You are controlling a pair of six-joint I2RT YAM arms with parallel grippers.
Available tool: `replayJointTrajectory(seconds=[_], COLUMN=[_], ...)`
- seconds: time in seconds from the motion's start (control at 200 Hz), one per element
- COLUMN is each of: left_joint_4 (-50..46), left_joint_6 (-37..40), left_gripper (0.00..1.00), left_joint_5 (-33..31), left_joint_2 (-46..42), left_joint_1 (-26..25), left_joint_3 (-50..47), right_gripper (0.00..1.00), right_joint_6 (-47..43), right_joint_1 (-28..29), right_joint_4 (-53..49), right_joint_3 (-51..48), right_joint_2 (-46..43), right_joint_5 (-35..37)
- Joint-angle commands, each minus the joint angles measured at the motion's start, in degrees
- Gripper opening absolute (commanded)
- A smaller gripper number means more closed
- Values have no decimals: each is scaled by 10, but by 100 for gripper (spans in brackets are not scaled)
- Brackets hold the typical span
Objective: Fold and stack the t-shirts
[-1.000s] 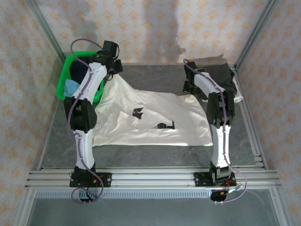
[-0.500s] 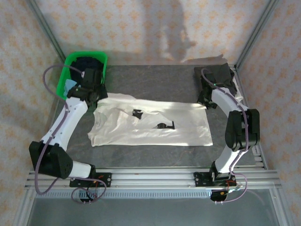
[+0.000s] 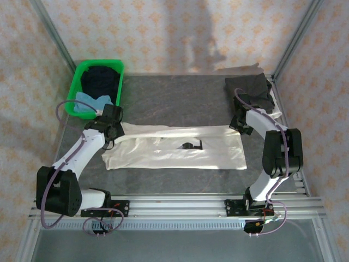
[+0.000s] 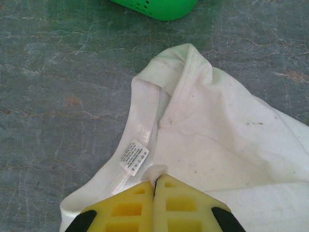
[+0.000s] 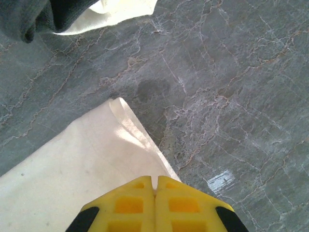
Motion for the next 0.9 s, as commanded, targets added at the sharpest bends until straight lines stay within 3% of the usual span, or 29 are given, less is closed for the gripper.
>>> replayJointTrajectory(seconds=[0.0,0.515,0.711,0.791,0.896], left_joint_4=[19,17,21,15,12], left_joint_6=[-18,-57,-68,-71,-72], left_gripper=[0,0,0,15,15], left_joint_5=[-21,-5,7,3,4], left_joint_2=[6,-32,-30,-33,-45], left_joint_1=[5,4,4,5,4], left_joint_3=[-18,-102,-112,-114,-122], right_gripper=[0,9,17,28,32], right_joint_6=[19,32,34,36,38], right_joint_1=[-6,-6,-6,-6,-6], right_joint_4=[0,-5,-23,-34,-37], right_joint_3=[-31,-111,-118,-121,-134], right_joint_2=[-21,-66,-86,-92,-104], right_joint_5=[24,-14,-11,-2,-1])
